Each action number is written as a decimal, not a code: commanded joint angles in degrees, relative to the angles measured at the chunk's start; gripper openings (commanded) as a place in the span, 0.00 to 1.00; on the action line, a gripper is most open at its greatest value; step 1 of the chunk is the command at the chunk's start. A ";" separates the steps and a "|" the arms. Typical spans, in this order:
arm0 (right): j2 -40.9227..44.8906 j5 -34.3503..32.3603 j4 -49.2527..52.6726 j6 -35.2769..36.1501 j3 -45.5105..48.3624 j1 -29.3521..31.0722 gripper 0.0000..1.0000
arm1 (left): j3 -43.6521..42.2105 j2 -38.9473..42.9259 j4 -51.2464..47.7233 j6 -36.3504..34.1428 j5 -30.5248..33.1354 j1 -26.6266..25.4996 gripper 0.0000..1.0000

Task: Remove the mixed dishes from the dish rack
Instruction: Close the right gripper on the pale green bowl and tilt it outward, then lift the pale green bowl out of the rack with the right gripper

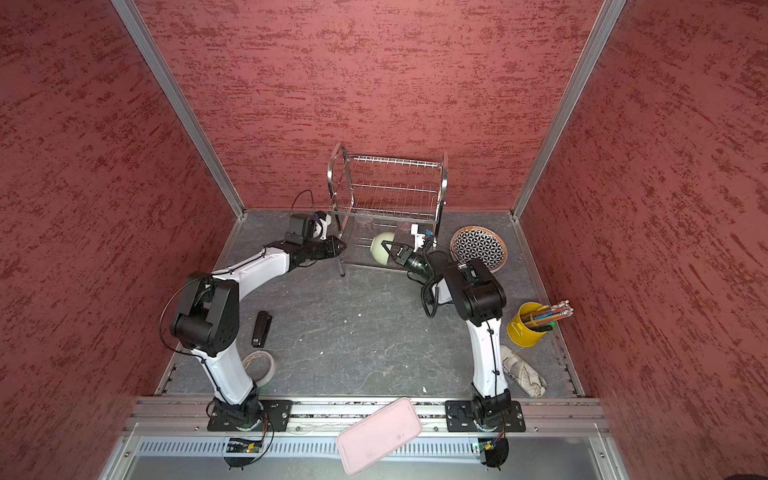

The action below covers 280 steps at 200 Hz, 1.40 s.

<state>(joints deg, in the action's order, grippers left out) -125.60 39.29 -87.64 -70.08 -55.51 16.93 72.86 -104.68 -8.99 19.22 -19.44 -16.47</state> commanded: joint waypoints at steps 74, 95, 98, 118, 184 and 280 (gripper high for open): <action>2.26 1.14 -5.90 -3.83 -4.37 -0.26 0.00 | 1.67 0.00 -0.41 -0.50 -0.16 -0.23 0.28; 3.51 1.32 -5.88 -4.08 -3.51 0.16 0.00 | 1.76 -0.09 -0.33 -0.45 -0.16 -0.23 0.28; 3.67 1.37 -5.88 -4.07 -3.35 0.14 0.00 | 1.76 -0.13 -0.32 -0.50 -0.16 -0.23 0.28; 4.94 1.34 -5.79 -3.93 -1.94 0.61 0.00 | 1.68 -0.13 -0.29 -0.67 -0.16 -0.21 0.28; 11.12 0.88 -5.80 -3.11 4.63 2.27 0.00 | 1.14 0.24 0.38 -0.44 -0.51 -0.14 0.28; 21.46 2.22 -2.72 -2.70 15.79 4.73 0.00 | 1.04 0.70 0.29 -0.33 -0.25 -0.32 0.28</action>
<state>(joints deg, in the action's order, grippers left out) -109.27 41.28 -87.77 -73.08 -40.86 20.93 72.88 -104.68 -8.99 19.22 -19.46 -16.47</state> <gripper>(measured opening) 0.095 0.277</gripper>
